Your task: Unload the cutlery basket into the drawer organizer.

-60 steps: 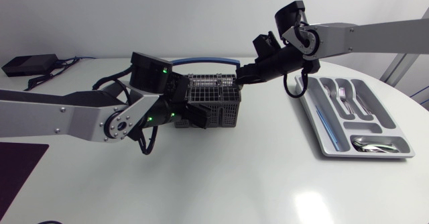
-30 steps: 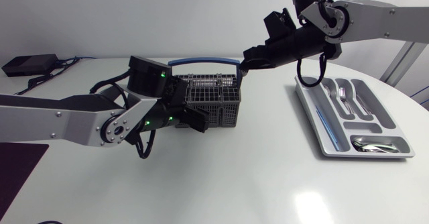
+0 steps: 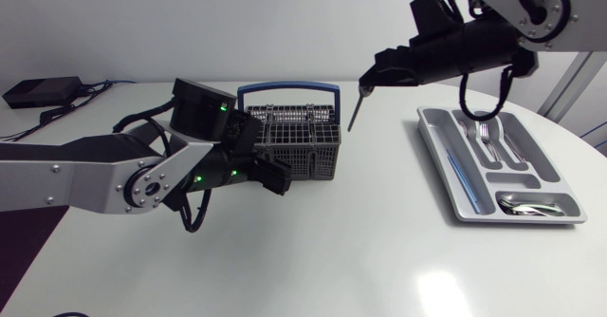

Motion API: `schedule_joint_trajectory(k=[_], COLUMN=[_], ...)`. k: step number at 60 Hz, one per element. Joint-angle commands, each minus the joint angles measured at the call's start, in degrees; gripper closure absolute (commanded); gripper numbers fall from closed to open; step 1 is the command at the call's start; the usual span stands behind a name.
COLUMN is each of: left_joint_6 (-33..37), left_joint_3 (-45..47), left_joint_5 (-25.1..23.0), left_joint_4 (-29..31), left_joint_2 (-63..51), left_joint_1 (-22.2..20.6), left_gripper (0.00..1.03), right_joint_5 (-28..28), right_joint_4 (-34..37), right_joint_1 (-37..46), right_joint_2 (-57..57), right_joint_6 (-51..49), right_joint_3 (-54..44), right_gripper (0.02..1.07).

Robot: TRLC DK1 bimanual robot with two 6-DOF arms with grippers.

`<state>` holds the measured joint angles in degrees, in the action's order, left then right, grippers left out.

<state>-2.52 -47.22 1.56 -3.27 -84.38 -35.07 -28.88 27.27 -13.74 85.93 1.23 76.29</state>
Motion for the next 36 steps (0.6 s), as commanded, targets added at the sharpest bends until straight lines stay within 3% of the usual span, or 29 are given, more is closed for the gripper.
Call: schedule_joint_trajectory(k=[1, 17, 36], left_joint_6=[-0.11, -0.38, -0.02], left_joint_3=[0.11, 0.55, 0.9], left_joint_5=[-0.07, -0.07, -0.07], left_joint_4=[2.48, 7.05, 12.94], left_joint_2=[2.03, 4.57, 7.21], left_joint_1=[-0.53, -0.26, -0.09], left_gripper=[0.06, 0.06, 0.06], right_joint_5=[0.93, 7.17, 20.27], right_joint_4=[2.62, 9.03, 9.74], right_joint_1=[1.7, 7.67, 18.83], right_joint_2=[-2.7, -7.36, -13.33], right_joint_6=[-1.32, -8.88, -20.83], right_joint_3=[-2.73, -8.18, -17.58], right_gripper=[1.01, 1.01, 1.01])
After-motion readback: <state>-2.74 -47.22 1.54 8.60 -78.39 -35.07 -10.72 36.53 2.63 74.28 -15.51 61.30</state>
